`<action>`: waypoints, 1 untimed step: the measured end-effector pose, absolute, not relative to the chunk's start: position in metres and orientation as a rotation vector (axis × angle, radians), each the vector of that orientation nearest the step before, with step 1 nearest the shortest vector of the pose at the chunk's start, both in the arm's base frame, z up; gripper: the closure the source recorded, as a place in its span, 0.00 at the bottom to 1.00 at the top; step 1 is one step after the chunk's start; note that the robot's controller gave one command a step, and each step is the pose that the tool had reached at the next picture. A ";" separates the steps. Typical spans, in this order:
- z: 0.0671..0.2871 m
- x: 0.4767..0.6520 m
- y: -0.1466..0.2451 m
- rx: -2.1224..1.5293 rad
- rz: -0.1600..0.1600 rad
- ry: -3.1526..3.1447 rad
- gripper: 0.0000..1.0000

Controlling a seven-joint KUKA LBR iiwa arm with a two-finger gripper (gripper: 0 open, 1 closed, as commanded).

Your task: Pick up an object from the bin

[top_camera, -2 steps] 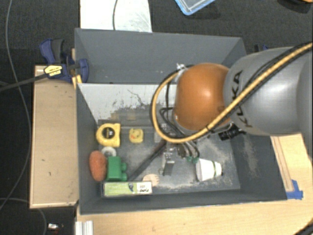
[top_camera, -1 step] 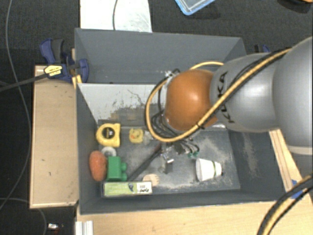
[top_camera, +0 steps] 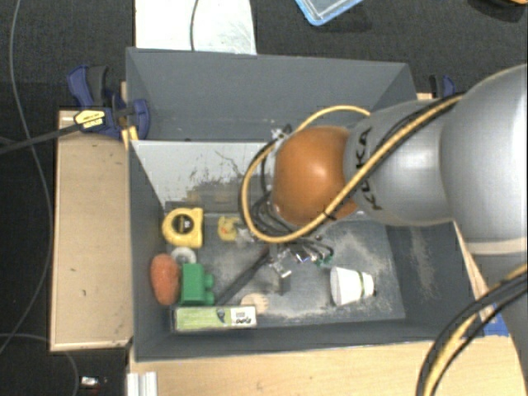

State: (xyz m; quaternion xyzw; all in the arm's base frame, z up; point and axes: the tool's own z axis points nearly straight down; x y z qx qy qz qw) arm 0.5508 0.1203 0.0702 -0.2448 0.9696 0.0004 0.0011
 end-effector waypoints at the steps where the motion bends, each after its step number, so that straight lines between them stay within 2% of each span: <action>1: 0.070 0.539 0.111 -0.774 0.001 3.046 0.00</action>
Offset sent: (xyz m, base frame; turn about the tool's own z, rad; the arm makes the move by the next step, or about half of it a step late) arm -0.0053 -0.0032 0.0002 -0.0023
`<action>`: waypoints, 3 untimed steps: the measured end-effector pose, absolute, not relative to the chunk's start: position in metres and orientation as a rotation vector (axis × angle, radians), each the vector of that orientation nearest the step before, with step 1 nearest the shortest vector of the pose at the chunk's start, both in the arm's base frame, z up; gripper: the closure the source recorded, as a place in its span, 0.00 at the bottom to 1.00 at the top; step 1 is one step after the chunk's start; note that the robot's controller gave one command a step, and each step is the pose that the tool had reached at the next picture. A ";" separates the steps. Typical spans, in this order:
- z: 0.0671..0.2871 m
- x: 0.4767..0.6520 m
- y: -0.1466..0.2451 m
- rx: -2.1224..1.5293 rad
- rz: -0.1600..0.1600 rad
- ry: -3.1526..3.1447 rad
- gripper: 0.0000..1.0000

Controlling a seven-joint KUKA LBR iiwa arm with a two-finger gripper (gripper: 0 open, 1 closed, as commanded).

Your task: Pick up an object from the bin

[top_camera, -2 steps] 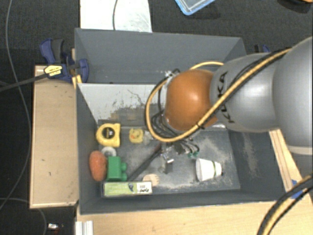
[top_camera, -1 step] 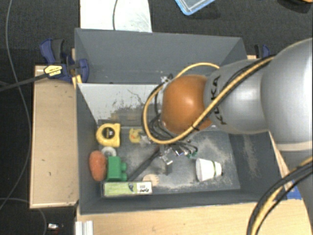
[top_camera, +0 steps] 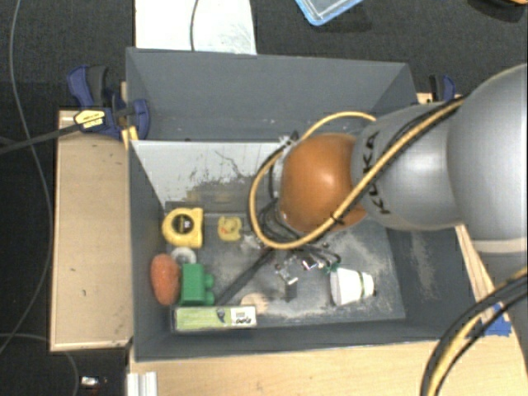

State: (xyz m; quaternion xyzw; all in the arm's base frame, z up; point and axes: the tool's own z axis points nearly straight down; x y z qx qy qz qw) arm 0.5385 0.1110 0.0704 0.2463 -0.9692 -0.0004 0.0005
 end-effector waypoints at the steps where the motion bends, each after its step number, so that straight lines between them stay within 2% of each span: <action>1: 0.071 0.546 0.117 0.770 -0.005 -3.052 0.00; 2: 0.071 0.542 0.113 0.759 -0.003 -3.050 1.00; 3: 0.071 0.541 0.113 0.758 -0.003 -3.050 1.00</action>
Offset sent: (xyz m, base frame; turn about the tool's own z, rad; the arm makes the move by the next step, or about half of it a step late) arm 0.0030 0.0022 0.0002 0.0016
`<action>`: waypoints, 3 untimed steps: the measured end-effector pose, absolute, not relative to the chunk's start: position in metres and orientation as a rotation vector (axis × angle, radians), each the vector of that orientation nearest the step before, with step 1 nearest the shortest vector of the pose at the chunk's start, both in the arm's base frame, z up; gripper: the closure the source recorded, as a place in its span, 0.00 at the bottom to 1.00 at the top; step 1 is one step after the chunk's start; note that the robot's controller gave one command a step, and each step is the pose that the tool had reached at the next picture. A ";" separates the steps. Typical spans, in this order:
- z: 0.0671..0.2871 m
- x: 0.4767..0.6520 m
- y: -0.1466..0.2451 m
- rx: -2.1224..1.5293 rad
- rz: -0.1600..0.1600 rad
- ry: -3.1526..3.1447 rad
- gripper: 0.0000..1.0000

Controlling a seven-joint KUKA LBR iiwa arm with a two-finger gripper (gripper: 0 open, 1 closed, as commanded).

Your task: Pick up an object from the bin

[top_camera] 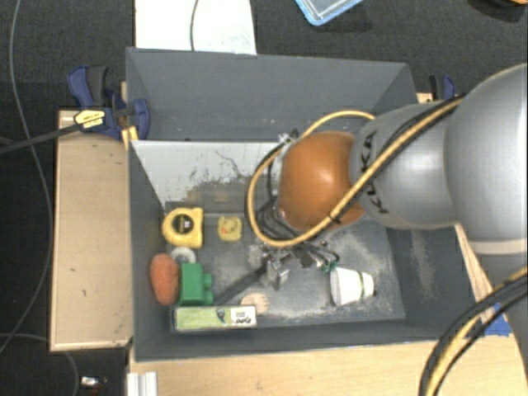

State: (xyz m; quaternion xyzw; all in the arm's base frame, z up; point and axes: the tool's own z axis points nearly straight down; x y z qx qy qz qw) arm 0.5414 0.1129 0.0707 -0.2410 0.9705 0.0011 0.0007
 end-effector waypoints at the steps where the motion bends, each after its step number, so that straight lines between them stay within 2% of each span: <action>1: 0.094 0.540 0.113 -0.750 0.004 3.052 1.00; 2: 0.117 0.542 0.113 -0.742 0.004 3.046 1.00; 3: 0.124 0.543 0.113 -0.738 0.004 3.045 1.00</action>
Offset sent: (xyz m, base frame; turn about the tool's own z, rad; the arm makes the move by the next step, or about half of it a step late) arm -0.0018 -0.0005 0.0290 0.0034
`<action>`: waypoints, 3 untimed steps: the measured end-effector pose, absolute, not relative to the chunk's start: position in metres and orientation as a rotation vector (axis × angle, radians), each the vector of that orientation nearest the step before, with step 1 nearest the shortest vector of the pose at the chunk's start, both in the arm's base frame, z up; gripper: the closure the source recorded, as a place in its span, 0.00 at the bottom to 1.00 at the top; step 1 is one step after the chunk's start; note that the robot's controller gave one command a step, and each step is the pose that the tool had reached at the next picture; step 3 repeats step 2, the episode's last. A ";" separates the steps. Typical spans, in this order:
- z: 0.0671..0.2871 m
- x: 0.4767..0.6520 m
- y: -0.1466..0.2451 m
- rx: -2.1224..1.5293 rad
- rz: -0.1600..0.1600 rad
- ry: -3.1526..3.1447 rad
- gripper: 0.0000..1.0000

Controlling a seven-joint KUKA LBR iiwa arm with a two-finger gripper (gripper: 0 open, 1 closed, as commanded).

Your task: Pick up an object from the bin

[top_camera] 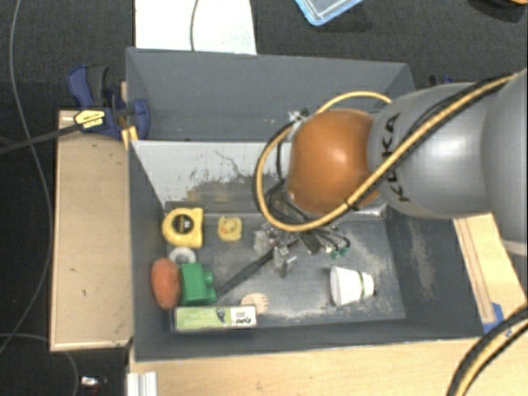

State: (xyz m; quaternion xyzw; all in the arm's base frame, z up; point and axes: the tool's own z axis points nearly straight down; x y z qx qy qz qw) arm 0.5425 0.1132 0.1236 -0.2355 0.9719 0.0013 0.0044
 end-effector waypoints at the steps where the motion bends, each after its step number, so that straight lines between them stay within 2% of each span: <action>1: 0.162 0.540 0.113 -0.731 0.006 3.057 1.00; 2: 0.204 0.542 0.113 -0.733 0.004 3.048 1.00; 3: 0.204 0.542 0.113 -0.733 0.004 3.048 1.00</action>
Offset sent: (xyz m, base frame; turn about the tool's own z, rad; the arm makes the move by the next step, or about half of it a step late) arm -0.0031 -0.0004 0.0285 0.0048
